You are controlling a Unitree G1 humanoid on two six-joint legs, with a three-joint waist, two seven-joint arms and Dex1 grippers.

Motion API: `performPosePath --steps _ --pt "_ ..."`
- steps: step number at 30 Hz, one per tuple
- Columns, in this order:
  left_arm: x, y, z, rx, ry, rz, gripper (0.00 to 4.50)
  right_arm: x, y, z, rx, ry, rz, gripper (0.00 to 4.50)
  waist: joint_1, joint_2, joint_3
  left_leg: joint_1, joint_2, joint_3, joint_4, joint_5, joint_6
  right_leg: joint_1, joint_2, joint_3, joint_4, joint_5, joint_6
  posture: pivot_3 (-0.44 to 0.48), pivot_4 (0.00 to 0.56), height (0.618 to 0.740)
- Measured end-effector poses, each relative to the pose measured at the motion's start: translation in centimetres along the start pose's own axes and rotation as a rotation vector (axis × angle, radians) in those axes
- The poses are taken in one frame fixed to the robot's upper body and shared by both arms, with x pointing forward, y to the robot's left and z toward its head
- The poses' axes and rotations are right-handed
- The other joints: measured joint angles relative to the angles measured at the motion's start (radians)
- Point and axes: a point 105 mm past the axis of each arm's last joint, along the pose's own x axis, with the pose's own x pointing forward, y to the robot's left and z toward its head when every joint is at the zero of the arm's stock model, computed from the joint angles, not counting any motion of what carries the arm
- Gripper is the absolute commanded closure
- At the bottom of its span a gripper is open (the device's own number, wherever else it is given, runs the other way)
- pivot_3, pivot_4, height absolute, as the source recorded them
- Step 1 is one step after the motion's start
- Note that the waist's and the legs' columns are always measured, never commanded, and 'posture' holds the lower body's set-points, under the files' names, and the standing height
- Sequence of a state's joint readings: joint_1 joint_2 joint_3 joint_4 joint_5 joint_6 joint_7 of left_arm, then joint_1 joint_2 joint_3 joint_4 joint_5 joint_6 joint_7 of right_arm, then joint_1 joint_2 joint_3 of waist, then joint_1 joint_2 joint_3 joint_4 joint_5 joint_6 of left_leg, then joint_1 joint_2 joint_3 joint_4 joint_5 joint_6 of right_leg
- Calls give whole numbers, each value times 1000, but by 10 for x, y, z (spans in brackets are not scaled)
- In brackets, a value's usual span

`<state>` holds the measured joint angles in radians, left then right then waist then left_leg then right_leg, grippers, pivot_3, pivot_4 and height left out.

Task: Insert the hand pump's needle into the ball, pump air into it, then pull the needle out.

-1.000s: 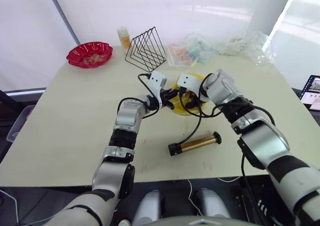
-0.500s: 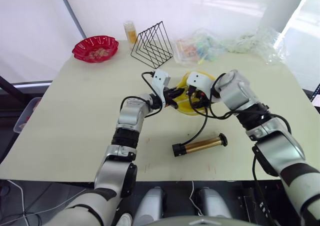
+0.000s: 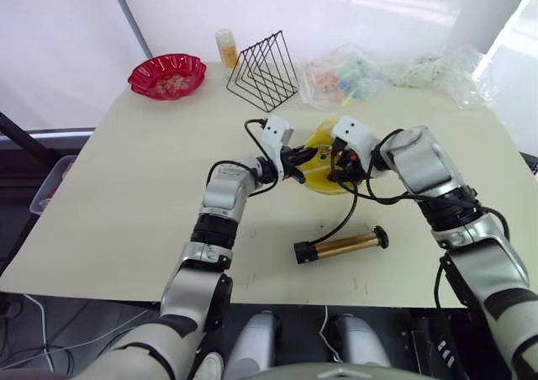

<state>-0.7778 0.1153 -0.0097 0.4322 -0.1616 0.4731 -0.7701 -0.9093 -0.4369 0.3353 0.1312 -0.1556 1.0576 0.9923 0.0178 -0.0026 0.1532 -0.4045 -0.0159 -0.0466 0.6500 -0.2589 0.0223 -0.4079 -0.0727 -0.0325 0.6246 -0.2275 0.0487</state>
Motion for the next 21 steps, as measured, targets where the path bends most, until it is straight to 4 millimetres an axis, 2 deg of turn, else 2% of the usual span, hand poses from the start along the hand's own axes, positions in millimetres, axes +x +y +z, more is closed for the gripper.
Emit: performPosePath --steps 14,21 --pt "1 2 -1 2 -5 9 4500 -20 -9 -1 41 -34 -58 1106 0 0 1 0 -1 -1 2 0 0 0 0 -1 1 0 0 0 150 737" --pt "2 2 -1 2 -4 10 4500 -26 -13 -6 208 -74 -80 1106 0 0 1 0 -1 -1 3 0 0 1 0 -1 2 0 0 0 150 737"
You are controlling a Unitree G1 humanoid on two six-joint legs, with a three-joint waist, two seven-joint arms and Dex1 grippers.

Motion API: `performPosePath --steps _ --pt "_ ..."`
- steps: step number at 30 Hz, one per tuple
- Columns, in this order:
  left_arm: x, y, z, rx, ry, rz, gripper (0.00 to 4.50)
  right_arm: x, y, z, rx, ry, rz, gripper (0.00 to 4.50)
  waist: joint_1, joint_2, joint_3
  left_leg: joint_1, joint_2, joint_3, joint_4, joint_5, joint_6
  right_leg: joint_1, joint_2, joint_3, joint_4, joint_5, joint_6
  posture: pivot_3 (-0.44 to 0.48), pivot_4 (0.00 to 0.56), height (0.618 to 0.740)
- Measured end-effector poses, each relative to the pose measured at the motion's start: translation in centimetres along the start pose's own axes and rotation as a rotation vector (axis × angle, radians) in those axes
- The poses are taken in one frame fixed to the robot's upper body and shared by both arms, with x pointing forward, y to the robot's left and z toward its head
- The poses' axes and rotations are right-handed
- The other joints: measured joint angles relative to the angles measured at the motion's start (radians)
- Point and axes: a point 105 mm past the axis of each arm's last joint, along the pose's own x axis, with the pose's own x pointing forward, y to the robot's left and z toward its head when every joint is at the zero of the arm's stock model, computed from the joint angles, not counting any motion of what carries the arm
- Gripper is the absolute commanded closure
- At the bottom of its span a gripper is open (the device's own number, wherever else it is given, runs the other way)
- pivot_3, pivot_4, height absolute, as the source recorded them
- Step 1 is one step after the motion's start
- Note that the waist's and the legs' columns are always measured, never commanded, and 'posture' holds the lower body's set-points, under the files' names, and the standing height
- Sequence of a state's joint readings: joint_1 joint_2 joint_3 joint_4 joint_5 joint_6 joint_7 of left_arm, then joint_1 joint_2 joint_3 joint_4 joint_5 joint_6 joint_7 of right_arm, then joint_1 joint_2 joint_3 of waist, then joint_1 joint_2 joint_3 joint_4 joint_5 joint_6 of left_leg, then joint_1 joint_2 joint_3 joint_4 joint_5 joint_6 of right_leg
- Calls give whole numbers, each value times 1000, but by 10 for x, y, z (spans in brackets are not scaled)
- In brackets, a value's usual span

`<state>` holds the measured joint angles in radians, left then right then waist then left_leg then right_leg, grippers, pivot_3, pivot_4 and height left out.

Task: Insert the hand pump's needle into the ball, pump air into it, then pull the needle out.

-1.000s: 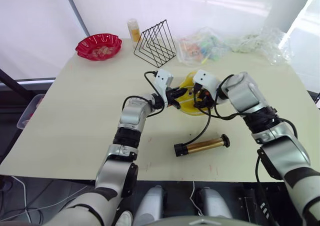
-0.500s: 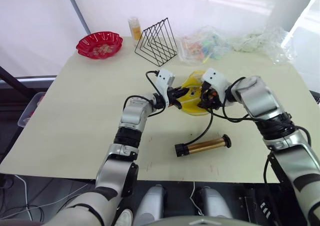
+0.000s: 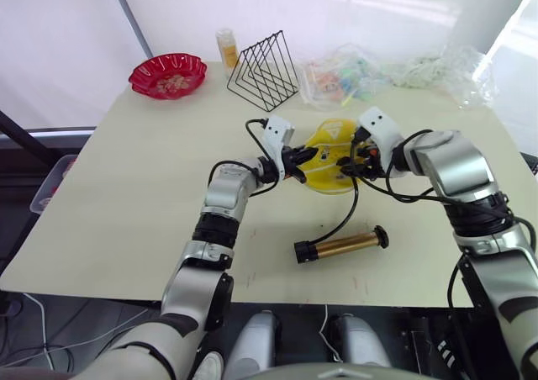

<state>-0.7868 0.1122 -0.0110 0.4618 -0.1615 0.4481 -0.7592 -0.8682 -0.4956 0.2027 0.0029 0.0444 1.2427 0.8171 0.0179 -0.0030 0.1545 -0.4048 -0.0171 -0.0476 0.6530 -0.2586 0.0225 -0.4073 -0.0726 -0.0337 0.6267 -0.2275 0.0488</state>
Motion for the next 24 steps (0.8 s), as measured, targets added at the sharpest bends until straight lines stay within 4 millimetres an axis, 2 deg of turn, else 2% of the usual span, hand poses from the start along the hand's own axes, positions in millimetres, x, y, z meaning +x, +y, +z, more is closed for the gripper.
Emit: performPosePath --steps 12,21,24 --pt "0 0 0 0 0 0 4500 8 14 3 86 -39 15 1106 0 0 0 0 -1 0 1 0 0 0 0 0 1 0 0 0 150 737" --pt "1 1 0 -1 1 1 4500 9 15 4 98 -47 3 1106 0 0 0 0 -1 1 1 0 0 0 0 0 2 0 0 0 150 737" --pt "1 1 0 0 1 1 4500 8 15 4 101 -52 3 1826 0 0 0 0 -1 1 2 0 0 0 0 1 3 0 0 0 150 737"
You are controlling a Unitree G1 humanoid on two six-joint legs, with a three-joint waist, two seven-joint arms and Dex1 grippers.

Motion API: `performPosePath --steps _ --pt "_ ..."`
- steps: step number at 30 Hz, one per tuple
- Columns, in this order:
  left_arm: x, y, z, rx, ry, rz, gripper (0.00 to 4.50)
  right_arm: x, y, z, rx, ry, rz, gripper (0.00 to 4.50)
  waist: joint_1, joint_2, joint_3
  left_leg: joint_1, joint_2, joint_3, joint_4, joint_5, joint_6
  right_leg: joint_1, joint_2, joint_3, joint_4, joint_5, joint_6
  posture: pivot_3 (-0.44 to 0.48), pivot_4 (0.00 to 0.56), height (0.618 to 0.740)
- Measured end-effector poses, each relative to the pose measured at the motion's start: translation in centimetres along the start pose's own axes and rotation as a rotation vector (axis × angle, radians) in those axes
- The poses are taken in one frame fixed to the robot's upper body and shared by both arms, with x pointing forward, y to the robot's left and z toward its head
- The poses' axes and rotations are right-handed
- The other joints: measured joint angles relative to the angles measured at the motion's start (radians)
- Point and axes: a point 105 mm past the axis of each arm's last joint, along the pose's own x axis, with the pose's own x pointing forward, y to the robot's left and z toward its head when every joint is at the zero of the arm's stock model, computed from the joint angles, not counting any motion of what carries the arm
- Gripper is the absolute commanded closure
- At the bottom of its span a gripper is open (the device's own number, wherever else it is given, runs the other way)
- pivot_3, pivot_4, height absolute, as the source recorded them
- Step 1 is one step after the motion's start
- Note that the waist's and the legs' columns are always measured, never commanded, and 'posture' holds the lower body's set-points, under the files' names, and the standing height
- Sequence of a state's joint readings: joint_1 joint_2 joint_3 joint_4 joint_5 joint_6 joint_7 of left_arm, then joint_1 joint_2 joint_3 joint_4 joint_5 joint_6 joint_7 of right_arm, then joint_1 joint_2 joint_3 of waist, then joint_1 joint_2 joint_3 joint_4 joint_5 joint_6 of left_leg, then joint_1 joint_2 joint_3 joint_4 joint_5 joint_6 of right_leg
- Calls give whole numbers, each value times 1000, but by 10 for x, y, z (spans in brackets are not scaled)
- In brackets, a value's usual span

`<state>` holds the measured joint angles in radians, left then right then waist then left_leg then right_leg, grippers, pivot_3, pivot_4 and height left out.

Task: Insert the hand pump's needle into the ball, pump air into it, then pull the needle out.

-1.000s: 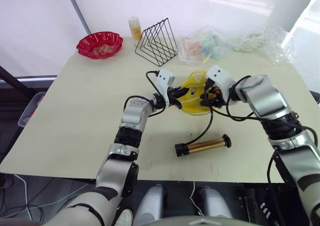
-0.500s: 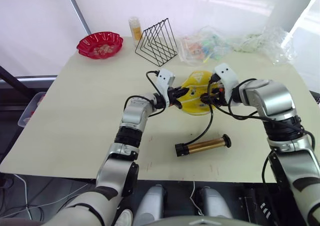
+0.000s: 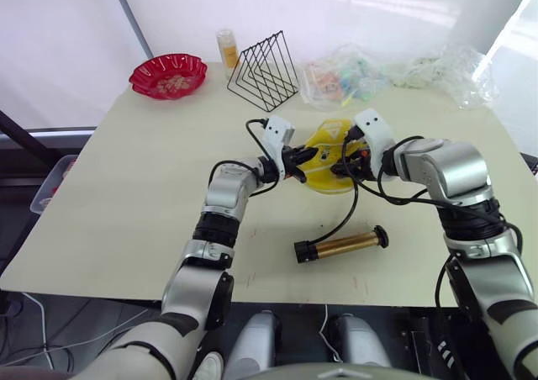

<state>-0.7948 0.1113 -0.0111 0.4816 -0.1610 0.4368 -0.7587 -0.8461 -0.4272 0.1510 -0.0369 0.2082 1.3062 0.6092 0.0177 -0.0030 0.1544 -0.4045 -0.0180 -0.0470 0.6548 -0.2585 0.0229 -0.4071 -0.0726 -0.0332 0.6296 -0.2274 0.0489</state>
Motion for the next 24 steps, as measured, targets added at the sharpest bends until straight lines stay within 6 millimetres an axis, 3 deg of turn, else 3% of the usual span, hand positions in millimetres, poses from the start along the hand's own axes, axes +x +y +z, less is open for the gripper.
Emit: performPosePath --steps 1,2,3,4,5,6,16,24 --pt "0 0 0 1 0 0 4500 0 -1 0 1 0 -4 2439 0 0 0 0 0 0 0 0 0 0 0 0 0 0 0 0 150 737" --pt "0 0 0 1 0 0 4500 -1 -1 0 1 0 -5 2439 0 0 0 0 0 0 1 0 0 0 0 0 1 0 0 0 150 737" --pt "0 0 0 1 0 0 4500 -1 -1 0 1 0 -6 3117 0 0 0 0 0 0 1 0 0 0 0 0 1 0 0 0 150 737" --pt "0 0 0 0 1 1 4500 -1 -1 0 1 0 -5 3262 0 0 0 0 0 0 1 0 0 0 0 0 2 0 0 0 150 737" --pt "0 1 0 1 1 1 4500 -2 -2 0 1 0 -8 3852 0 0 0 1 0 0 2 0 0 0 0 1 2 0 0 0 150 737" --pt "0 1 -1 0 2 1 4500 -4 -6 0 0 -1 -24 4153 0 0 0 1 0 0 2 0 0 0 0 1 3 0 0 0 150 737" --pt "1 1 -2 -1 6 5 4500 -1 -4 -1 -56 6 -29 4157 -2 0 0 1 0 1 11 -3 5 0 0 2 11 0 0 0 150 737" --pt "2 3 -2 3 13 10 4500 7 3 4 -361 79 -30 4157 -4 0 0 2 0 1 14 -3 5 0 1 2 14 0 0 0 150 737"
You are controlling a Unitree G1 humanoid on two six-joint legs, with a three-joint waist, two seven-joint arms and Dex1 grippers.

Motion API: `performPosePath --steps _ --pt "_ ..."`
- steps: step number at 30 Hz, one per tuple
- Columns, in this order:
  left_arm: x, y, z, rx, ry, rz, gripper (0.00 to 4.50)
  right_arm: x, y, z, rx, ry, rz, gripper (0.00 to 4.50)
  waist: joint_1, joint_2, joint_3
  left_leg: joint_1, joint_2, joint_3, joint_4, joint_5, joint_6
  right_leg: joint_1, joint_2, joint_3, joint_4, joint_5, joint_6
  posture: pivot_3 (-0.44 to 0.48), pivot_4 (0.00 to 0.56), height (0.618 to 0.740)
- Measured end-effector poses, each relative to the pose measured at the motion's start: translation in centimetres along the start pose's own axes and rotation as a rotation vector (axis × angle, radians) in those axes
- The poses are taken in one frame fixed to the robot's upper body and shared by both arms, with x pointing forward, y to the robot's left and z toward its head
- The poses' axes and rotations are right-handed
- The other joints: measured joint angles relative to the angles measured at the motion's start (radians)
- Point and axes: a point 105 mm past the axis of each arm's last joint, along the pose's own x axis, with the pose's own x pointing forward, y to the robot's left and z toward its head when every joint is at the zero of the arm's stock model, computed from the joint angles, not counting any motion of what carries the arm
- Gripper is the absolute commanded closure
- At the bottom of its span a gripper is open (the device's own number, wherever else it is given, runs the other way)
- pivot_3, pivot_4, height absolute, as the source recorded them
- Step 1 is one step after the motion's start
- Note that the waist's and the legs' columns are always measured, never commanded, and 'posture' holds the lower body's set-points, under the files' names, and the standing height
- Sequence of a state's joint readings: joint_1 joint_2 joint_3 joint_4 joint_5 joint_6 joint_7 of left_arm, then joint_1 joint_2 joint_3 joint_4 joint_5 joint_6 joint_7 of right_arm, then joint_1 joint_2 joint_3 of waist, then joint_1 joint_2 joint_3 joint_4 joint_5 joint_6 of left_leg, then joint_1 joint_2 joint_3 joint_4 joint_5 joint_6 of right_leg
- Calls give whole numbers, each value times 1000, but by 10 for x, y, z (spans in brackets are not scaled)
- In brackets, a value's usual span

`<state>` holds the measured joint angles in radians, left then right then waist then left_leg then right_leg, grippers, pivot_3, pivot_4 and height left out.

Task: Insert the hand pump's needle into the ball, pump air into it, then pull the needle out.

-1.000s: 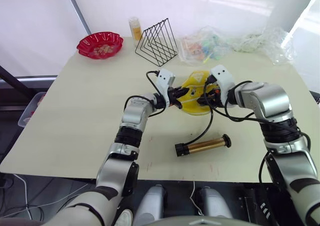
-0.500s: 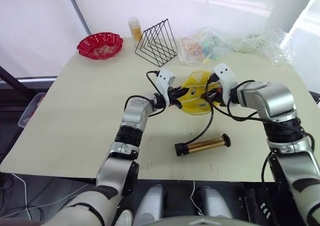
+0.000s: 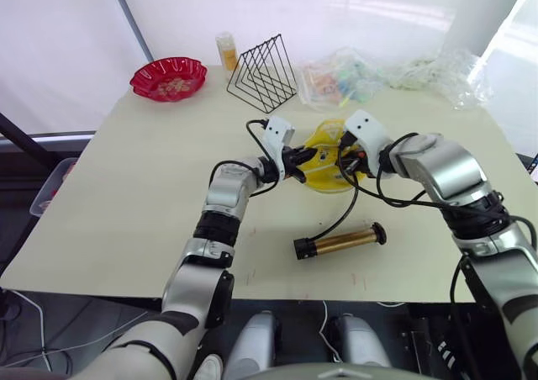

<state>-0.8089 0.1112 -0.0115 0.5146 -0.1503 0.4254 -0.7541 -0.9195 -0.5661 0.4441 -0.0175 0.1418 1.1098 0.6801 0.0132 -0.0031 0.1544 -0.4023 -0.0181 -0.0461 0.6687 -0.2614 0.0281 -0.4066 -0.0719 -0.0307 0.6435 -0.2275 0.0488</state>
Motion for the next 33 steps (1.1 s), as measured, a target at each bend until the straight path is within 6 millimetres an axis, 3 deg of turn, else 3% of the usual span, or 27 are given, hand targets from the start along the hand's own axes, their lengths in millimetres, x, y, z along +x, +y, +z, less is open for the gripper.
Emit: performPosePath --steps 11,23,33 --pt "2 3 -1 -13 10 18 4500 16 1 14 -336 120 45 4157 -3 -1 -1 5 0 0 0 0 0 4 0 0 0 0 0 0 150 737" --pt "4 4 -4 -28 22 31 4500 40 3 19 -415 179 108 4157 -2 -3 -4 9 0 -1 1 0 0 8 0 0 2 0 0 0 150 737" --pt "6 2 -5 -40 19 26 4500 30 -1 15 -448 190 127 4157 1 -3 -4 11 0 -2 1 0 -1 11 0 -1 1 0 0 0 150 737"
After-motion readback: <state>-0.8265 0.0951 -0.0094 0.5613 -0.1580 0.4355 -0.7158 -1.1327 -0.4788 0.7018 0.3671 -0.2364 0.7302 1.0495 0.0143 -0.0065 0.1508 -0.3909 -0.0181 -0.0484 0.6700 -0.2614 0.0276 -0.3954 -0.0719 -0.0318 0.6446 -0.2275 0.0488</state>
